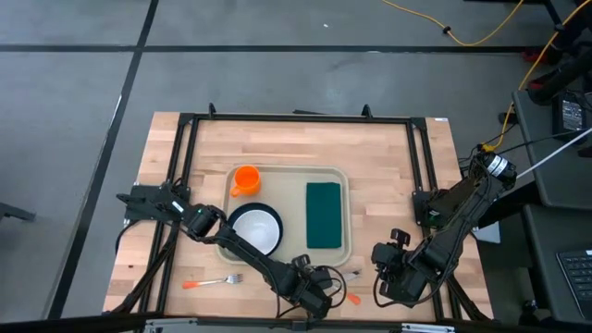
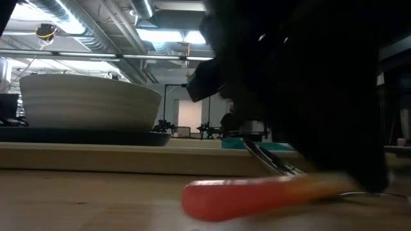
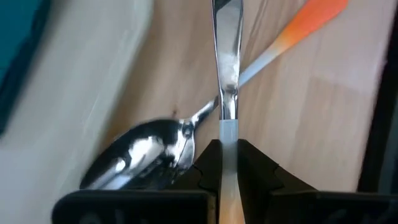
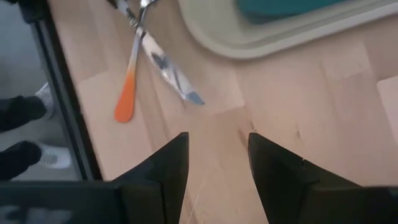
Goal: Set up tray
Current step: Put the orange knife on the dark green napkin
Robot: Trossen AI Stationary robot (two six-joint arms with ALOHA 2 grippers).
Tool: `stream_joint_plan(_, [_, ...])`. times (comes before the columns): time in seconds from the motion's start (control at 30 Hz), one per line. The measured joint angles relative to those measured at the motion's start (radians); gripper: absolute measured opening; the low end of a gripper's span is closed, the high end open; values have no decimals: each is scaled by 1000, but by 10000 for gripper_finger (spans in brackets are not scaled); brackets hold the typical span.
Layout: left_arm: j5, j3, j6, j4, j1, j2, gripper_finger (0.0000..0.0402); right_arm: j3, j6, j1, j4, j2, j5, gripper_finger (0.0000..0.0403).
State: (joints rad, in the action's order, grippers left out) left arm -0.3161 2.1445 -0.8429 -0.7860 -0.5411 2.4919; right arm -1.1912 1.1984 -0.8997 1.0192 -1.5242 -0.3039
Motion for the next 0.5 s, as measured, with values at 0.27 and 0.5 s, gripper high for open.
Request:
stream_joint_plan(0.27, [-5,15,-6,-3,-2,-2,18,0,108,0,61,0,-27,168])
stream_joint_plan(0.5, [-27,66,-11,-69,-14,-4,18,0,159,-19,68,0,-47,168])
